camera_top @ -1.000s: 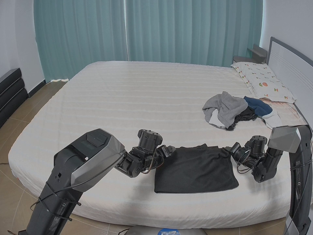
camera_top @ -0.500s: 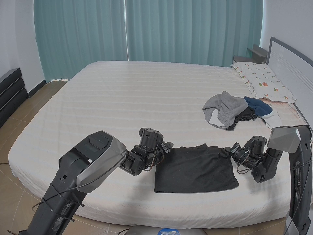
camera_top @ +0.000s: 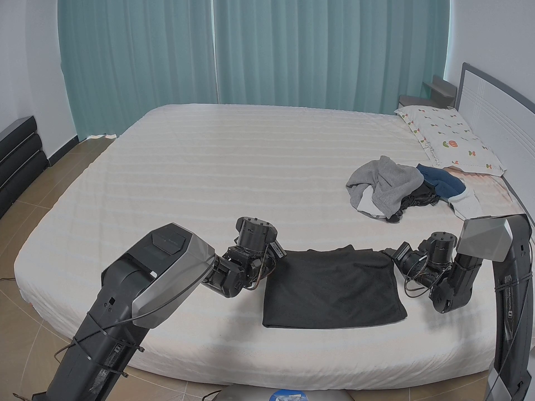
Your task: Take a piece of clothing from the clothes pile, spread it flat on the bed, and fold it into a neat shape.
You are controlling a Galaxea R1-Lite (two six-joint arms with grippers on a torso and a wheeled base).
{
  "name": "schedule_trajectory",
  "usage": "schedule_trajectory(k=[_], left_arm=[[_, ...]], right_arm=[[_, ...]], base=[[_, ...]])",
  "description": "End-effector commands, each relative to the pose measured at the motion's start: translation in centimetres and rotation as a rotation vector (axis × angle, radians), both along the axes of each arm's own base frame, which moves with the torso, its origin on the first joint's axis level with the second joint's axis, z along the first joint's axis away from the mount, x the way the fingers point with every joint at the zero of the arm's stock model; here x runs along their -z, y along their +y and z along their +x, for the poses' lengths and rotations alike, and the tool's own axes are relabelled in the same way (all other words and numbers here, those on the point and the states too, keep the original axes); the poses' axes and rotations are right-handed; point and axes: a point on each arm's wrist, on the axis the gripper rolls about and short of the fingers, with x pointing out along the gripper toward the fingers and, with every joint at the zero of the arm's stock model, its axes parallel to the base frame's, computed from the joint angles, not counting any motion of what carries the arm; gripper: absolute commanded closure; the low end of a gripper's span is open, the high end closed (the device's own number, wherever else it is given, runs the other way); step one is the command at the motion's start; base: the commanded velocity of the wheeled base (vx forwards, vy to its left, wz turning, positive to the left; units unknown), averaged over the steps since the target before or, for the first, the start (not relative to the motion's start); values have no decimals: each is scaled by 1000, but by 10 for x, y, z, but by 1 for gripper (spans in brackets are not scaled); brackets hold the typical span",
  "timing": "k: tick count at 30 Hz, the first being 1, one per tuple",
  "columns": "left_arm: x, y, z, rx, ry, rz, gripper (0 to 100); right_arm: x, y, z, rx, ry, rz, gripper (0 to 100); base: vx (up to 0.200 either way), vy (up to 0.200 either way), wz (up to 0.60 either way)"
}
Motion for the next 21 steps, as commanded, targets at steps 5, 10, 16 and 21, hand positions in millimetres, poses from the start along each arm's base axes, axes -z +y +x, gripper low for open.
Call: schedule_trajectory(k=[5, 10, 16, 21], left_arm=[[0, 4, 3, -52, -19, 16, 100], [1, 5, 3, -54, -13, 20, 100], [0, 5, 2, -53, -10, 21, 100], [0, 5, 1, -51, -7, 22, 100]], right_arm=[[4, -1, 2, 10, -20, -7, 100], [6, -4, 6, 33, -31, -11, 100], [5, -2, 10, 28, -47, -12, 100], [8, -1, 15, 26, -57, -11, 100]], base=[[0, 0, 0], [0, 0, 0], [0, 0, 0], [0, 0, 0]])
